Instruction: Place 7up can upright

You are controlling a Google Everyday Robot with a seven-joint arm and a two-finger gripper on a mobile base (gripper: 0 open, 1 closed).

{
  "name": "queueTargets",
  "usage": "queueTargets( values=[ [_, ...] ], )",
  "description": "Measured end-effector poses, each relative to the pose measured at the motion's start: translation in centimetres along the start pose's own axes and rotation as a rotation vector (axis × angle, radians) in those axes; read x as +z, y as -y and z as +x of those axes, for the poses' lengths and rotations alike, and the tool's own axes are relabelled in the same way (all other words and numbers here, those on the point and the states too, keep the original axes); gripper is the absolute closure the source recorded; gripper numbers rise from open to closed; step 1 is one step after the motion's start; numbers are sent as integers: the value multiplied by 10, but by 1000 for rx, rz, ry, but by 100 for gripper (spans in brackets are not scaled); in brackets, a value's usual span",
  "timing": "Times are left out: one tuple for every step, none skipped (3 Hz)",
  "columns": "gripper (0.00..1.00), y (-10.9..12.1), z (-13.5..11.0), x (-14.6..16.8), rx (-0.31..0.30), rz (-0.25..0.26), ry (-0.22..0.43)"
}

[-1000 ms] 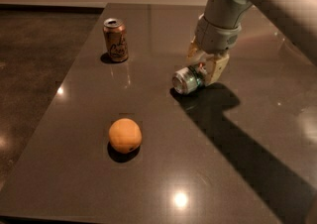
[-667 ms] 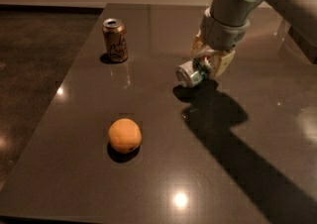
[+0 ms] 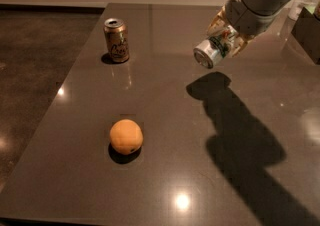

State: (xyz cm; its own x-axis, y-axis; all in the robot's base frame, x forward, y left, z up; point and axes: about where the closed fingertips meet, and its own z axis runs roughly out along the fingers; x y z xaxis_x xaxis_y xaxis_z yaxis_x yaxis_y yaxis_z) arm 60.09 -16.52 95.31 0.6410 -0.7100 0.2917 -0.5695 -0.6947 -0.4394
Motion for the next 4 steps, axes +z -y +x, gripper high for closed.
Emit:
queueTargets(
  values=[
    [100,1,8,-7,-116,41,-49],
    [100,-1,11,-17,-210,80,-169],
    [100,3,11,-15,-204,88,-158],
    [100,9,9,-24,-325,82,-196]
  ],
)
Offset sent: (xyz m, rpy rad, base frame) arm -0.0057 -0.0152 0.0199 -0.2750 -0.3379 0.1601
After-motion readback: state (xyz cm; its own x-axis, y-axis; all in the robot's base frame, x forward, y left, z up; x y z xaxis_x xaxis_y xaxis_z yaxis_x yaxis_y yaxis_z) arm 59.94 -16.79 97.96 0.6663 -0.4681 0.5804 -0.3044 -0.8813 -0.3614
